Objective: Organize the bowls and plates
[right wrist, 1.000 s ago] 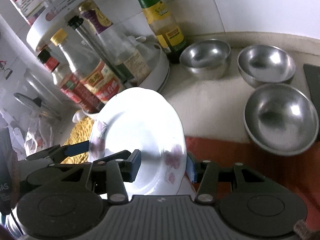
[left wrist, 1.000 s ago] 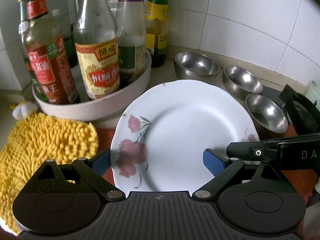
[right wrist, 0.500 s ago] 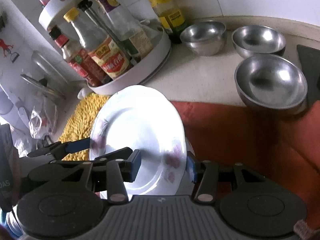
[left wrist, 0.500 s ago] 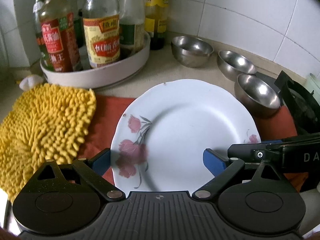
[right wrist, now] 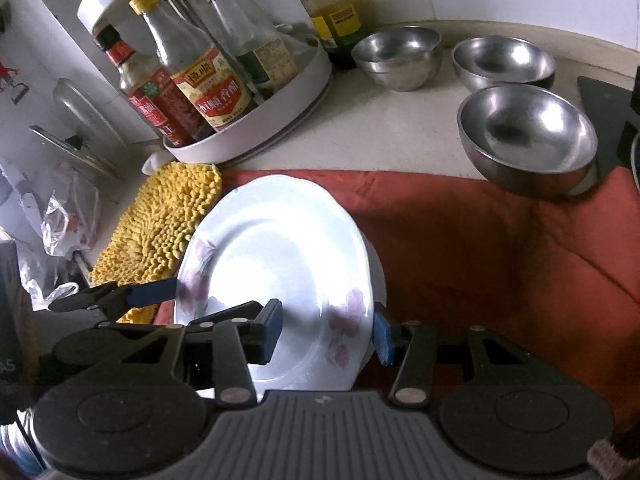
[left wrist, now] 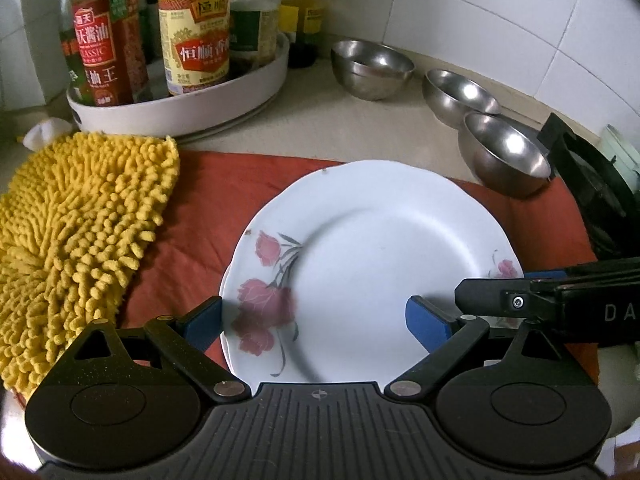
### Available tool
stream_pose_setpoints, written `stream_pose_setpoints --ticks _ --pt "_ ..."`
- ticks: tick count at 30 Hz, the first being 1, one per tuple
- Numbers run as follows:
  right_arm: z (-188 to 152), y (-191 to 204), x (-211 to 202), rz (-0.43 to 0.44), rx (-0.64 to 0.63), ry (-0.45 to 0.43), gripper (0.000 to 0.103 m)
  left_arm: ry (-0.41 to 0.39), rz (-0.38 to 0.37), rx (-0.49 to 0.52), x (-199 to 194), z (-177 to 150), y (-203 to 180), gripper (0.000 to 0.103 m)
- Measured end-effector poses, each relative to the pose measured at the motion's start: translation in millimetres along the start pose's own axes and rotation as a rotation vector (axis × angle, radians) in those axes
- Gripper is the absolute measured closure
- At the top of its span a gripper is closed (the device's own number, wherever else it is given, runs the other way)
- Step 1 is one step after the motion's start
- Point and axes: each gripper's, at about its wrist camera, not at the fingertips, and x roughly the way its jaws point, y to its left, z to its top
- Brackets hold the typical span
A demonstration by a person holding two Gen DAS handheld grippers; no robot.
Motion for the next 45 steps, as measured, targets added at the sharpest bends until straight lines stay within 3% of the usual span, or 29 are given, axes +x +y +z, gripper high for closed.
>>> stream_pose_setpoints --ticks 21,24,27,36,45 --pt "-18 17 -6 -0.12 0.07 -0.056 0.059 0.008 -0.063 0.123 4 2 5 0.008" --pt "-19 18 -5 -0.132 0.075 -0.061 0.059 -0.008 -0.114 0.153 0 1 1 0.009" --pt "-20 18 -5 -0.123 0.086 -0.07 0.059 -0.037 -0.105 0.189 -2 1 -7 0.007" --pt "-14 12 -25 -0.22 0.069 -0.194 0.059 -0.053 -0.114 0.2 -8 5 -6 0.007" --pt "-20 5 -28 -0.245 0.124 -0.207 0.059 -0.064 -0.119 0.223 -10 12 -2 0.006"
